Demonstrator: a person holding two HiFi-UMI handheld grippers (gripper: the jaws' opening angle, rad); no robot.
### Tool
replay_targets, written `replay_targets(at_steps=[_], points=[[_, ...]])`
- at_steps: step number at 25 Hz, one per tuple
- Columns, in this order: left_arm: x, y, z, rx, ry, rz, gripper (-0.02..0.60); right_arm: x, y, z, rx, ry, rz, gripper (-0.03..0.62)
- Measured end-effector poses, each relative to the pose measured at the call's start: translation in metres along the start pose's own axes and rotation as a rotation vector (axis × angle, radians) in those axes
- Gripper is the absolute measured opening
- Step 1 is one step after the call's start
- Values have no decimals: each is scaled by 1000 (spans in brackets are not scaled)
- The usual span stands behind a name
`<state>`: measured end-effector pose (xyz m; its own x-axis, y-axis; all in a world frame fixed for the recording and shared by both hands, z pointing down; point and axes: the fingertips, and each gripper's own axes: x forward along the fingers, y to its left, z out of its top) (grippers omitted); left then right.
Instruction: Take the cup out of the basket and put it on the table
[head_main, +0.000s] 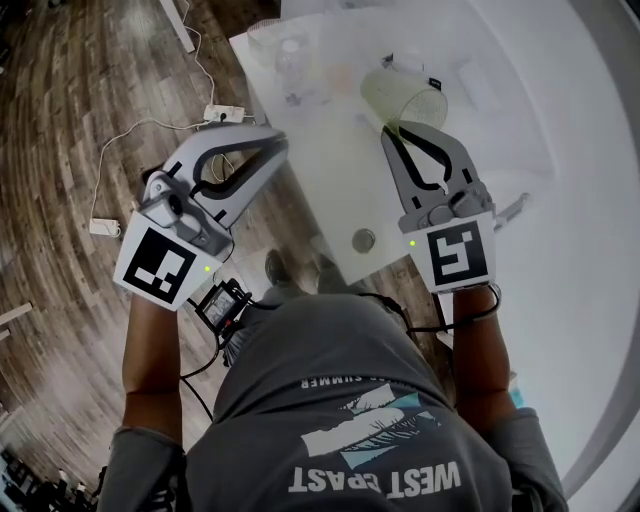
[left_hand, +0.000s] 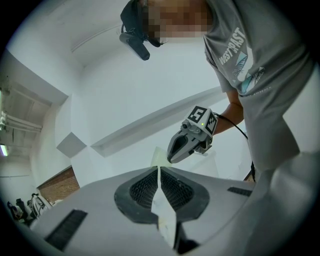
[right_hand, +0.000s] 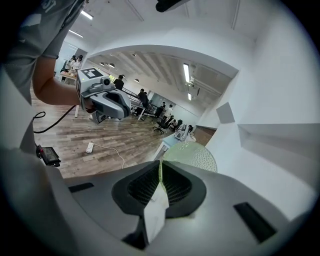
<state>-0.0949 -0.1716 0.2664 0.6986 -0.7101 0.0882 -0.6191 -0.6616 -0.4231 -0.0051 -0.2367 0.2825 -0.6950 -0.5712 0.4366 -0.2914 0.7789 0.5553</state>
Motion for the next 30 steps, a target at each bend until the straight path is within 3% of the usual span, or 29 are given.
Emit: replay_targets(at_steps=[13, 23, 30], points=[[-18, 1, -19, -36, 26, 28, 11, 50, 65, -46, 74, 92, 126, 29], [-25, -7, -27, -63, 39, 39, 11, 90, 128, -136, 112, 269, 270, 29], [-33, -13, -32, -78, 50, 53, 11, 104, 164, -171, 142, 348, 357, 29]])
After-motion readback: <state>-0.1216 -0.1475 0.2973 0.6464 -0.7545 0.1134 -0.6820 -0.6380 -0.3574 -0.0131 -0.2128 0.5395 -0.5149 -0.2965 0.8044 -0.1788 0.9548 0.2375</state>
